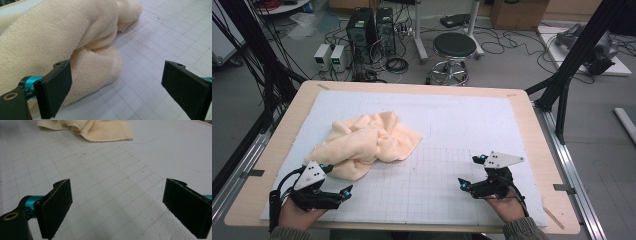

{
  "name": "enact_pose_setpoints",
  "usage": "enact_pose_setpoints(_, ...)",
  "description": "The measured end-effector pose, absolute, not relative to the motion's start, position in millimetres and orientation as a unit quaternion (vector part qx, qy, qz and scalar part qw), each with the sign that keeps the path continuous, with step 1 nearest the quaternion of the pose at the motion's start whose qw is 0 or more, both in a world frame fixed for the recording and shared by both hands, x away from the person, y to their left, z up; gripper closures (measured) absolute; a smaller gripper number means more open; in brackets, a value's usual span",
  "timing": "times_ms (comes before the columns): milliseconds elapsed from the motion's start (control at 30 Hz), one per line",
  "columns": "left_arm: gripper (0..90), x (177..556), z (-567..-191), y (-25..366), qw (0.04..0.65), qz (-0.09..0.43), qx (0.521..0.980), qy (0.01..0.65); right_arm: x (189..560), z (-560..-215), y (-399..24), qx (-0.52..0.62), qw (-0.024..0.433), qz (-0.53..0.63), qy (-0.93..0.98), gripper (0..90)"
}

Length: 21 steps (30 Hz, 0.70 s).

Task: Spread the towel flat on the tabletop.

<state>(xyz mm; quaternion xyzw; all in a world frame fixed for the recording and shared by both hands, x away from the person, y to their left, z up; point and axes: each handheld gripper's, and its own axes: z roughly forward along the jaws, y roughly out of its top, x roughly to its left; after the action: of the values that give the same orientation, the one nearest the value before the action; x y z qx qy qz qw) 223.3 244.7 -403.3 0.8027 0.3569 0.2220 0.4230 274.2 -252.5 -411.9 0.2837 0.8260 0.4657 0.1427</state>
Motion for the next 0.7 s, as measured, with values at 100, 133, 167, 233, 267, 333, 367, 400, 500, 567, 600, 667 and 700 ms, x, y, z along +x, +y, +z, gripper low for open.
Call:
enact_pose_setpoints(100, 10.1, 223.0, -403.2, 244.5, 0.423, 0.222, 0.803, 0.357, 275.7, -410.2, -252.0, 0.28, 0.144, 0.47, 0.825, 8.1)
enact_pose_setpoints(133, 10.1, 223.0, -403.1, 244.6, 0.423, 0.223, 0.803, 0.356, 276.1, -409.7, -251.8, 0.28, 0.144, 0.471, 0.824, 8.1)
enact_pose_setpoints(167, 10.1, 223.0, -403.1, 244.6, 0.423, 0.223, 0.803, 0.356, 276.3, -409.0, -251.4, 0.283, 0.14, 0.473, 0.822, 8.1)
enact_pose_setpoints(233, 10.1, 222.7, -403.0, 244.3, 0.422, 0.223, 0.803, 0.357, 278.3, -407.5, -249.9, 0.282, 0.138, 0.473, 0.823, 8.1)
enact_pose_setpoints(267, 10.1, 222.7, -403.0, 244.3, 0.422, 0.223, 0.803, 0.357, 279.2, -406.7, -248.5, 0.279, 0.136, 0.473, 0.824, 8.1)
enact_pose_setpoints(333, 10.1, 222.7, -403.1, 243.9, 0.425, 0.224, 0.801, 0.358, 281.6, -404.8, -244.6, 0.276, 0.137, 0.474, 0.825, 8.1)
enact_pose_setpoints(367, 10.1, 222.7, -403.1, 243.9, 0.425, 0.224, 0.801, 0.358, 283.3, -403.8, -242.4, 0.272, 0.136, 0.475, 0.826, 8.1)
enact_pose_setpoints(400, 10.1, 222.3, -402.6, 244.5, 0.424, 0.225, 0.801, 0.358, 284.7, -402.6, -239.9, 0.271, 0.134, 0.476, 0.826, 8.1)
enact_pose_setpoints(500, 10.1, 222.2, -402.5, 244.7, 0.424, 0.225, 0.801, 0.358, 290.5, -398.7, -230.8, 0.263, 0.129, 0.476, 0.829, 8.1)
enact_pose_setpoints(567, 10.1, 222.2, -402.2, 245.4, 0.423, 0.226, 0.801, 0.358, 295.2, -396.1, -224.2, 0.256, 0.124, 0.476, 0.832, 8.1)
enact_pose_setpoints(600, 10.1, 222.2, -402.2, 245.4, 0.423, 0.226, 0.801, 0.358, 297.8, -394.7, -220.7, 0.252, 0.123, 0.475, 0.834, 8.1)
enact_pose_setpoints(667, 10.1, 222.1, -402.1, 245.5, 0.425, 0.227, 0.799, 0.359, 301.8, -390.9, -213.2, 0.25, 0.117, 0.475, 0.836, 8.1)
enact_pose_setpoints(700, 10.1, 221.9, -401.7, 245.9, 0.425, 0.228, 0.799, 0.359, 304.4, -389.0, -209.2, 0.243, 0.116, 0.477, 0.837, 8.1)
